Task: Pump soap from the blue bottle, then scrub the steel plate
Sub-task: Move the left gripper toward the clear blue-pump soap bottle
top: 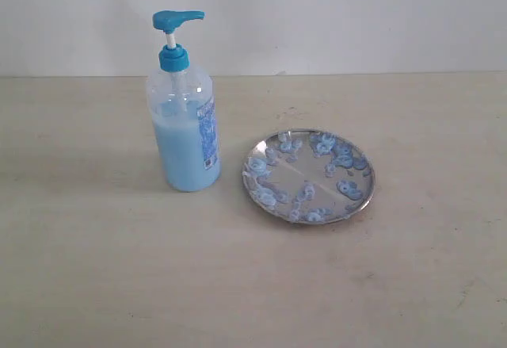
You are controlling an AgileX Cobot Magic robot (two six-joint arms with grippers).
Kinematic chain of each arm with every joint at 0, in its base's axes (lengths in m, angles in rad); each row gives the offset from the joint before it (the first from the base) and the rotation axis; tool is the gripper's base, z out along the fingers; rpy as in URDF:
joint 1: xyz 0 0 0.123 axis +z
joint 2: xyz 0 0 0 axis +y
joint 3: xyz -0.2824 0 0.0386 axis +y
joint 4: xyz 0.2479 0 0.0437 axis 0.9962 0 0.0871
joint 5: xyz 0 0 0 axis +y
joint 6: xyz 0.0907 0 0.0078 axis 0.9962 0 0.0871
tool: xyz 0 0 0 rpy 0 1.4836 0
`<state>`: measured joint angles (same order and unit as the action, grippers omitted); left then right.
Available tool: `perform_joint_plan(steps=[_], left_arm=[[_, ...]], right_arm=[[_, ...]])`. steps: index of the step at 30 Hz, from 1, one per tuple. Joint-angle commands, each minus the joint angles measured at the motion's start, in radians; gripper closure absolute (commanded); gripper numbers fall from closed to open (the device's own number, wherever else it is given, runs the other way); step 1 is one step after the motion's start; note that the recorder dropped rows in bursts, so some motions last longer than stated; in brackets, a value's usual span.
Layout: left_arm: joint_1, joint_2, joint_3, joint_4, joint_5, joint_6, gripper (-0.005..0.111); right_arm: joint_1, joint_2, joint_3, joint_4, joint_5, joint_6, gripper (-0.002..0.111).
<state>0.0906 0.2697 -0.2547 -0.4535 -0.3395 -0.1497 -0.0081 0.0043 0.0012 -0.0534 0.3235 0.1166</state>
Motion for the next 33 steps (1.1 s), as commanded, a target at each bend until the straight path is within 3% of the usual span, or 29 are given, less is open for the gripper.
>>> perform_joint_plan(steps=[1, 3, 4, 7, 12, 15, 16, 18, 20, 21, 23, 28, 33], left_arm=[[-0.051, 0.460, -0.236, 1.114, 0.020, -0.692, 0.103], [-0.057, 0.663, -0.269, 1.389, -0.166, -0.920, 0.103], [-0.057, 0.749, -0.267, 1.416, -0.285, -0.931, 0.103], [-0.057, 0.941, -0.208, 1.326, -0.520, -0.832, 0.103], [-0.057, 1.152, -0.087, 1.047, -0.691, -0.446, 0.103], [-0.057, 1.300, -0.098, 1.041, -0.774, -0.385, 0.101], [-0.057, 1.335, -0.108, 1.054, -0.789, -0.323, 0.098], [-0.057, 1.424, -0.132, 1.066, -0.780, -0.178, 0.076], [-0.057, 1.521, -0.167, 1.066, -0.778, -0.148, 0.035], [-0.057, 1.574, -0.190, 1.066, -0.822, -0.148, 0.001], [-0.057, 1.647, -0.213, 1.088, -0.882, -0.151, -0.001], [-0.065, 1.707, -0.337, 1.366, -0.882, -0.151, -0.001], [-0.126, 1.770, -0.475, 1.341, -0.882, -0.148, -0.001]], right_arm=[[-0.002, -0.004, -0.001, -0.004, -0.013, -0.001, 0.109], [-0.002, -0.004, -0.001, -0.004, -0.013, -0.001, 0.109], [-0.002, -0.004, -0.001, -0.004, -0.013, -0.001, 0.109], [-0.002, -0.004, -0.001, -0.004, -0.013, -0.001, 0.109], [-0.002, -0.004, -0.001, -0.004, -0.013, -0.001, 0.109], [-0.002, -0.004, -0.001, -0.004, -0.013, -0.001, 0.109], [-0.002, -0.004, -0.001, -0.004, -0.013, -0.001, 0.109], [-0.002, -0.004, -0.001, -0.004, -0.013, -0.001, 0.109], [-0.002, -0.004, -0.001, -0.004, -0.013, -0.001, 0.109], [-0.002, -0.004, -0.001, -0.004, -0.013, -0.001, 0.109], [-0.002, -0.004, -0.001, -0.004, -0.013, -0.001, 0.109], [-0.002, -0.004, -0.001, -0.004, -0.013, -0.001, 0.109], [-0.002, -0.004, -0.001, -0.004, -0.013, -0.001, 0.109]])
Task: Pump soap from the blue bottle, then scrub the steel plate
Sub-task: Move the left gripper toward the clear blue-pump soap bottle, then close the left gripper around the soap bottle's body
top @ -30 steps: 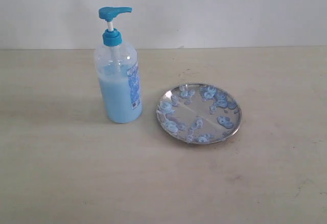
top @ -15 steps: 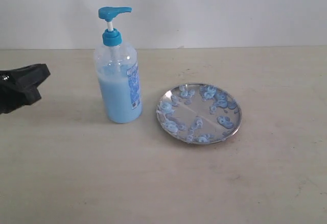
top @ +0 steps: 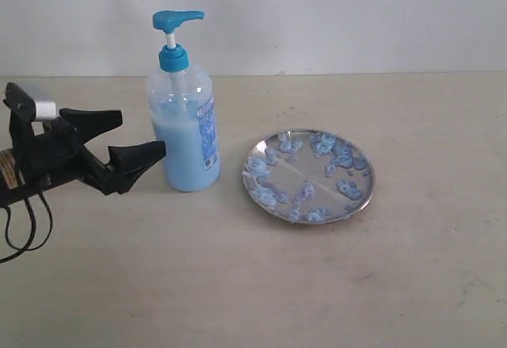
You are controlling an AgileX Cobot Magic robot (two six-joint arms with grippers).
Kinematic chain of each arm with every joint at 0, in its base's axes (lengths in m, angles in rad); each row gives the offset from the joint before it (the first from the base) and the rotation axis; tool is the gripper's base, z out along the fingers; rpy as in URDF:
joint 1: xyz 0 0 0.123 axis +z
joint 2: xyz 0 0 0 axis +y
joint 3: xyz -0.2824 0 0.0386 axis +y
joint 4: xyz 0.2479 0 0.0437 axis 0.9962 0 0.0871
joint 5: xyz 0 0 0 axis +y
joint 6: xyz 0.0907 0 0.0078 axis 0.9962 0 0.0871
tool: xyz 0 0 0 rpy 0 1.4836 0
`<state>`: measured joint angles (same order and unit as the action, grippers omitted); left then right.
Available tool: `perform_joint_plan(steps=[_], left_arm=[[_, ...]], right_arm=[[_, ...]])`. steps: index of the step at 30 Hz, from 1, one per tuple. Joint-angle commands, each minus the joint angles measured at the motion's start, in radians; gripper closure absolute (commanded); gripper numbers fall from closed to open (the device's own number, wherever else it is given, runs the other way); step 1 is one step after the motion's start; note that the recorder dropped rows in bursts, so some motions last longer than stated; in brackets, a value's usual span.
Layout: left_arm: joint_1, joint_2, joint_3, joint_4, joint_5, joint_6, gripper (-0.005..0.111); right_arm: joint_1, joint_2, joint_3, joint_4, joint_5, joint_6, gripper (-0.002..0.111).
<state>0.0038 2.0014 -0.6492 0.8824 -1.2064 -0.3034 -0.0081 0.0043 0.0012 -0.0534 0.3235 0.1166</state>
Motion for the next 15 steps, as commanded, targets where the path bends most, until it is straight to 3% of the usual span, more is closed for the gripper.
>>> perform_joint_plan(steps=[1, 15], left_arm=[[-0.048, 0.047, -0.101, 0.005, -0.015, 0.006, -0.001], [-0.141, 0.226, -0.356, -0.022, -0.015, 0.006, -0.001]], right_arm=[[-0.002, -0.004, -0.001, -0.004, -0.013, -0.001, 0.109], [-0.002, -0.004, -0.001, -0.004, -0.013, -0.001, 0.109]])
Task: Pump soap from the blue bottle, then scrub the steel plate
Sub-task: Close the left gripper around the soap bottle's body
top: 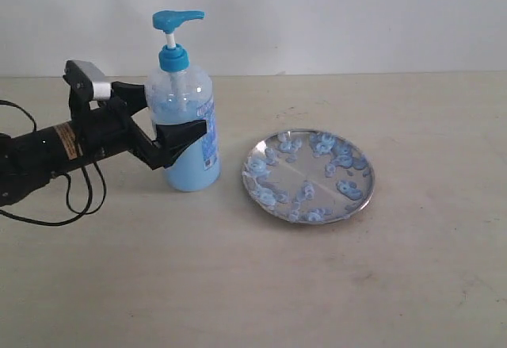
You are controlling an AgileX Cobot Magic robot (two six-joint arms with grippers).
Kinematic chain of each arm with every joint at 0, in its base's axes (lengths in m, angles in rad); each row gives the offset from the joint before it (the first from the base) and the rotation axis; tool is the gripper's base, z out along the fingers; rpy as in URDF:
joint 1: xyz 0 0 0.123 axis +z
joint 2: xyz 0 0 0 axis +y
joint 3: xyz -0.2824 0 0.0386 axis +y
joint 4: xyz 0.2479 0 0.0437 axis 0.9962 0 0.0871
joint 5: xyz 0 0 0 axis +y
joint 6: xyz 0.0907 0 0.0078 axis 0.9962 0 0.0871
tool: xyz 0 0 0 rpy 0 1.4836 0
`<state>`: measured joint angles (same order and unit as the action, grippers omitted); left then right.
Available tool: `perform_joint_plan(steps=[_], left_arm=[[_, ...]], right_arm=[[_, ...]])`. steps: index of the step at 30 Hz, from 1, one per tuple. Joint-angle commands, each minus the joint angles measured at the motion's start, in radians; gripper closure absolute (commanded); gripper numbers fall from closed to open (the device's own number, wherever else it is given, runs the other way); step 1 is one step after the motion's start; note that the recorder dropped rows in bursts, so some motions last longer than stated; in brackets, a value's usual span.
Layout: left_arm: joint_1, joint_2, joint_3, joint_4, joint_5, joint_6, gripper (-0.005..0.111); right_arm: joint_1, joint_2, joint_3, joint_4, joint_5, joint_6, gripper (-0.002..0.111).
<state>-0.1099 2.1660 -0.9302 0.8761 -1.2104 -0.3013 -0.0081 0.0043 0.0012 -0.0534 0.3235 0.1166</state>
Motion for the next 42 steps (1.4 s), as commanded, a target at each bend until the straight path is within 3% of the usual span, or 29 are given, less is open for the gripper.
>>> perform_joint_plan(steps=[1, 7, 9, 11, 14, 15, 17, 27, 37, 42], left_arm=[[-0.032, 0.081, -0.098, -0.015, -0.011, 0.004, -0.001], [-0.040, 0.149, -0.154, -0.030, -0.011, 0.004, -0.001], [-0.040, 0.152, -0.154, -0.050, -0.011, 0.004, 0.005], [-0.040, 0.152, -0.154, -0.054, -0.011, 0.004, 0.022], [-0.040, 0.152, -0.154, -0.057, -0.011, 0.004, 0.058], [-0.040, 0.152, -0.154, -0.054, -0.011, 0.004, 0.080], [-0.040, 0.152, -0.154, -0.050, -0.011, 0.008, 0.102], [-0.040, 0.150, -0.154, -0.019, -0.011, 0.008, 0.103], [-0.042, 0.137, -0.206, 0.173, 0.028, 0.004, 0.103], [-0.051, 0.097, -0.210, 0.184, 0.057, 0.004, 0.103]], right_arm=[[-0.002, -0.004, -0.001, -0.004, -0.013, -0.001, 0.109], [-0.002, -0.004, -0.001, -0.004, -0.013, -0.001, 0.109], [-0.002, -0.004, -0.001, -0.004, -0.013, -0.001, 0.109], [-0.002, -0.004, -0.001, -0.004, -0.013, -0.001, 0.109], [-0.002, -0.004, -0.001, -0.004, -0.013, -0.001, 0.109], [-0.002, -0.004, -0.001, -0.004, -0.013, -0.001, 0.109], [-0.002, -0.004, -0.001, -0.004, -0.013, -0.001, 0.109], [-0.002, -0.004, -0.001, -0.004, -0.013, -0.001, 0.109], [-0.002, -0.004, -0.001, -0.005, -0.151, -0.027, 0.109], [-0.002, -0.004, -0.001, 0.134, -0.276, 0.191, 0.109]])
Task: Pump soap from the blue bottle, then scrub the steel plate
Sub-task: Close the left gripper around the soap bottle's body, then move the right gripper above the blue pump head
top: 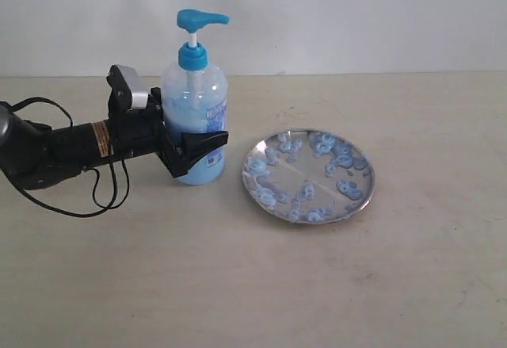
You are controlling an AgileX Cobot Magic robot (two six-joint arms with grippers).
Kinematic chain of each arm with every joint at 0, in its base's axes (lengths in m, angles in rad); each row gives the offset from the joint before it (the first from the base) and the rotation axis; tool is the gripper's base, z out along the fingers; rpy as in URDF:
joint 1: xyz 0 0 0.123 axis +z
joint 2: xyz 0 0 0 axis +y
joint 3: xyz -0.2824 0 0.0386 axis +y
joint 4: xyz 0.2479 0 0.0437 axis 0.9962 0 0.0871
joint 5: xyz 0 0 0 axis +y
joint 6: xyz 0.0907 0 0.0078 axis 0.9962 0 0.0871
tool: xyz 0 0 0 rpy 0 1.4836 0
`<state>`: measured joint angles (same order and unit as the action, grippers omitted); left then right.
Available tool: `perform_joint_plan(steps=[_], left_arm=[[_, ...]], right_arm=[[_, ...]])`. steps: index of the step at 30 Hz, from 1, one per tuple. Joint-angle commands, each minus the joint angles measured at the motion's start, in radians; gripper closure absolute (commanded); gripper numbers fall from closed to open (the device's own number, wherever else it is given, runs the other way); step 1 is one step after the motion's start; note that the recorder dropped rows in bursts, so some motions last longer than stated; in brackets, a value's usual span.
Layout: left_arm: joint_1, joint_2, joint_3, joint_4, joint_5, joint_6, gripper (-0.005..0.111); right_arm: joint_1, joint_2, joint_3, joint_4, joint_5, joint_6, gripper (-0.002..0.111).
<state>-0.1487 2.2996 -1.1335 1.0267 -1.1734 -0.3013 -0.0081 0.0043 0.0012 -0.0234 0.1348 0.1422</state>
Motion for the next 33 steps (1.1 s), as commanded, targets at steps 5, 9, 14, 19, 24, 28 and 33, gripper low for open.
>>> perform_joint_plan(steps=[5, 9, 14, 19, 24, 28, 33], left_arm=[[-0.014, -0.051, -0.029, 0.036, 0.035, 0.004, 0.103], [-0.014, -0.051, -0.036, 0.036, 0.071, 0.004, 0.103], [-0.014, -0.051, -0.036, 0.036, 0.085, 0.004, 0.103], [-0.016, -0.051, -0.036, 0.047, 0.085, 0.004, 0.103], [-0.016, -0.051, -0.036, 0.047, 0.083, 0.004, 0.103], [-0.026, -0.051, -0.036, 0.047, 0.083, 0.004, 0.103], [-0.052, -0.051, -0.036, 0.047, 0.083, 0.002, 0.103]], right_arm=[[-0.002, -0.004, -0.001, 0.134, -0.078, 0.248, 0.109], [-0.002, -0.004, -0.001, 0.132, -0.121, 0.246, 0.109], [0.002, -0.004, -0.001, 0.134, -0.146, 0.275, 0.109], [0.002, 0.265, -0.001, 0.111, -0.416, 0.222, 0.109], [0.031, 0.787, -0.187, -0.262, -0.661, 0.232, 0.109], [0.041, 1.187, -0.495, -0.667, -0.904, 0.204, 0.109], [0.087, 1.473, -0.884, -0.798, -1.042, 0.522, 0.109]])
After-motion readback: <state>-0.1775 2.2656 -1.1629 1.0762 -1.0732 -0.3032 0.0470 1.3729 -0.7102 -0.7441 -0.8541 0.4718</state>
